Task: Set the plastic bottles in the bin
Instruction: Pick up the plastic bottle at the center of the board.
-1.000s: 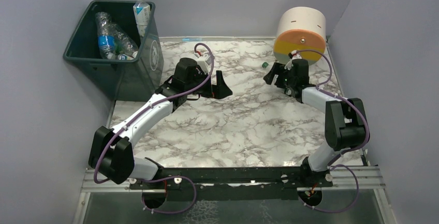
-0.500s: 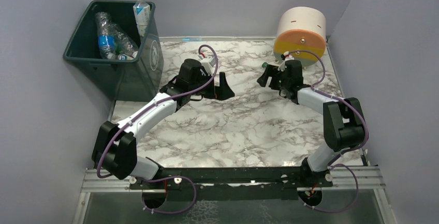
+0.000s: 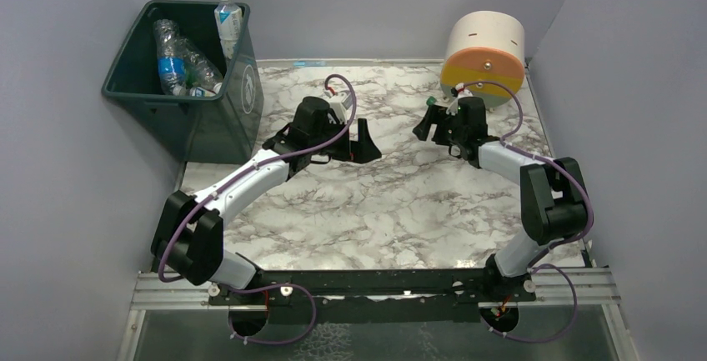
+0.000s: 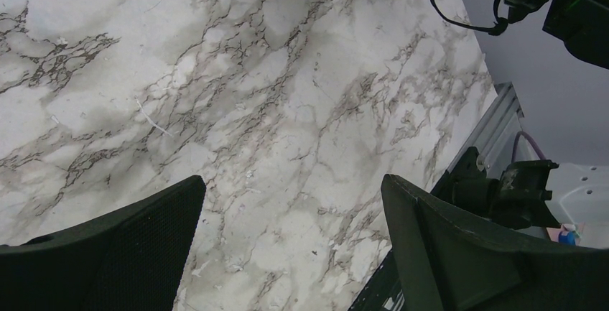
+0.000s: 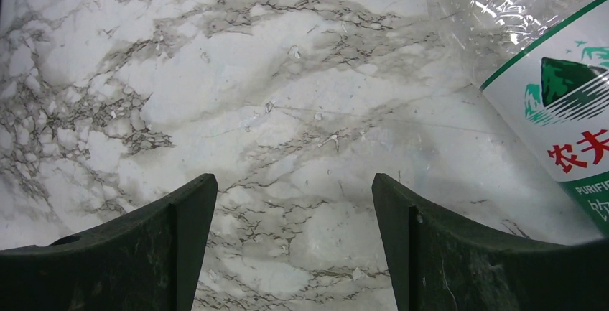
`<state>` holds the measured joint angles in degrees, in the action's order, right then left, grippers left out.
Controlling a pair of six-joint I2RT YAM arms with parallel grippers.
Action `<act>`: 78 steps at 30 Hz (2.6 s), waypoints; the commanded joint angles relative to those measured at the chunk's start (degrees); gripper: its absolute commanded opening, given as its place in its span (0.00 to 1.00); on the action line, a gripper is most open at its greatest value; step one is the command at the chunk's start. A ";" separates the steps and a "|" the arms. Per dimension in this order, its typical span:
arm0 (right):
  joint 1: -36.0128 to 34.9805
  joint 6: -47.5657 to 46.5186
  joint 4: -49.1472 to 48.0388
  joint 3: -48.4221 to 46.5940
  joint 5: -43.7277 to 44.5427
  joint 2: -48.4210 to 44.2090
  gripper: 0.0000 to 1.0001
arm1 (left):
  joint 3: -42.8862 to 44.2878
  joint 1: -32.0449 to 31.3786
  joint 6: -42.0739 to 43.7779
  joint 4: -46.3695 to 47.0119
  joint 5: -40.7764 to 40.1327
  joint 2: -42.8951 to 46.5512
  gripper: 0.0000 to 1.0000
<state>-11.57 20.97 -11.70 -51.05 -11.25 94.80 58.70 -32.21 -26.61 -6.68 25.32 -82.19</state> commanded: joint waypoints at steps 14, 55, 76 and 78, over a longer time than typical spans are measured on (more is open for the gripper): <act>-0.63 -0.37 4.04 -3.59 -0.32 -4.50 0.82 | 1.29 -1.28 -0.41 2.09 -1.31 -1.14 0.99; 7.55 -7.48 8.94 -15.30 11.78 9.51 0.84 | 1.86 -2.00 1.11 0.51 -0.86 -0.75 0.99; 5.28 -2.80 7.37 -3.13 3.66 1.86 0.83 | 0.61 -2.51 -0.55 1.32 -1.06 -0.18 0.99; 4.93 -2.45 7.68 -3.45 3.87 1.77 0.83 | 0.46 -2.64 -0.50 1.32 -1.05 -0.09 0.99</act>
<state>-5.80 17.23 -3.22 -54.52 -6.15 98.32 58.74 -34.13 -26.87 -6.42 24.40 -82.98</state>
